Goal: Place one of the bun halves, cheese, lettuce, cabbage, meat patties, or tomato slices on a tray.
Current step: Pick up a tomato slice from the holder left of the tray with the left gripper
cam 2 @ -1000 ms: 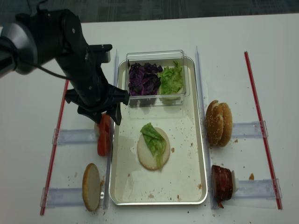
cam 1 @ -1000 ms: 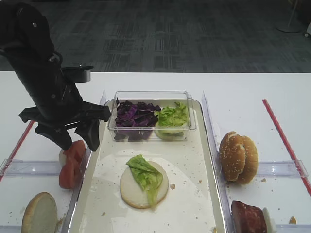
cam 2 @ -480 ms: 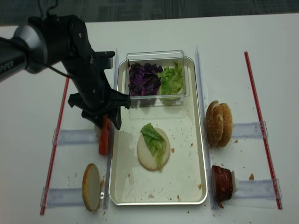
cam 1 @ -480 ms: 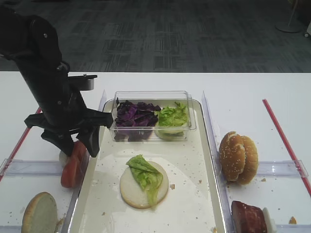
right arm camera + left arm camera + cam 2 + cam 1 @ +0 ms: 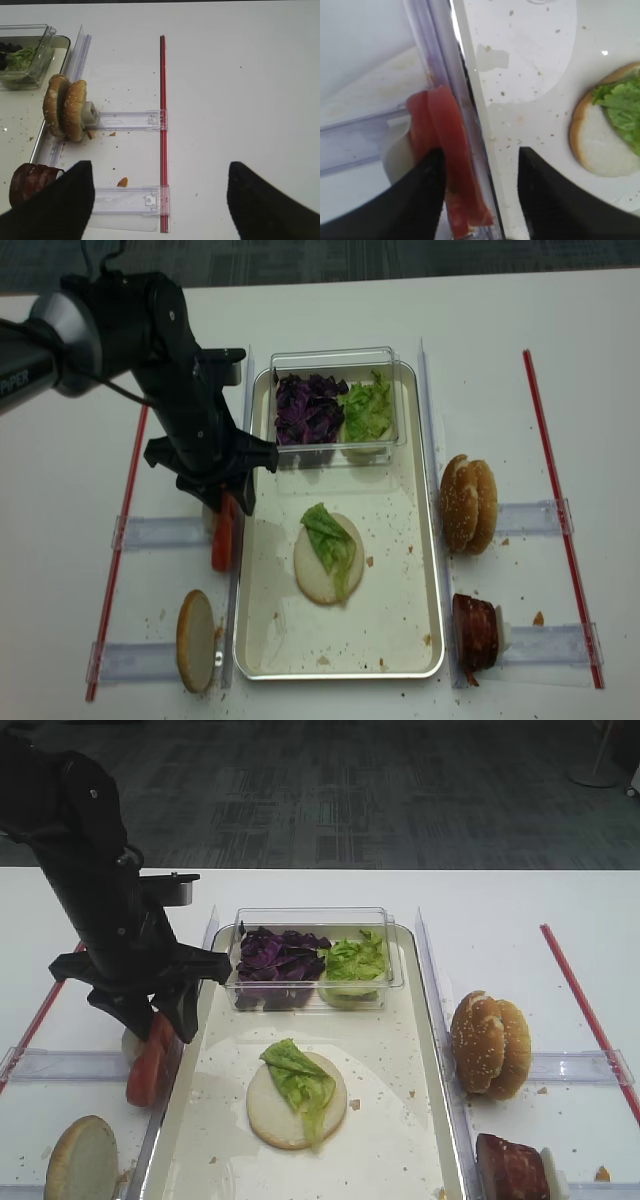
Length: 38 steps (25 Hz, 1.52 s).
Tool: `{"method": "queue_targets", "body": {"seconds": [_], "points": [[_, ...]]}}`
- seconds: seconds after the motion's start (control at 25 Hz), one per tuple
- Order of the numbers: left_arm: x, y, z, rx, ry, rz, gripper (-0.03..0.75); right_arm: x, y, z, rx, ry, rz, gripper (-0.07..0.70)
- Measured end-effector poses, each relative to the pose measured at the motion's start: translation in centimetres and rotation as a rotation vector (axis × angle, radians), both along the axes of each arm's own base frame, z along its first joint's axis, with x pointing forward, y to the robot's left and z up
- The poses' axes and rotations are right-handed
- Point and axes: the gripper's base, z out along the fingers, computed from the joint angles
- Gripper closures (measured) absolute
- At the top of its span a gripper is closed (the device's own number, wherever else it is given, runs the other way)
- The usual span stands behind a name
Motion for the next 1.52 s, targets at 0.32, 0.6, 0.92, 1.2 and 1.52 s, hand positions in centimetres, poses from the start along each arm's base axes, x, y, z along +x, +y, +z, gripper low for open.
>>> {"method": "queue_targets", "body": {"seconds": [0.32,0.6,0.92,1.2,1.52], "points": [[0.04,0.08,-0.02,0.009,-0.005,-0.005,0.465,0.0,0.0,0.0,0.0,0.0,0.0,0.061],[0.08,0.31,-0.05,0.034,-0.011,-0.014,0.493,0.0,0.0,0.0,0.0,0.0,0.0,0.061],[0.08,0.32,-0.05,0.036,-0.011,-0.011,0.568,0.0,0.0,0.0,0.0,0.0,0.0,0.061],[0.08,0.34,-0.06,0.037,-0.011,-0.012,0.61,0.0,0.0,0.0,0.0,0.0,0.0,0.061],[0.06,0.54,-0.08,0.059,-0.01,-0.025,0.653,0.0,0.0,0.0,0.0,0.0,0.0,0.061]]}}
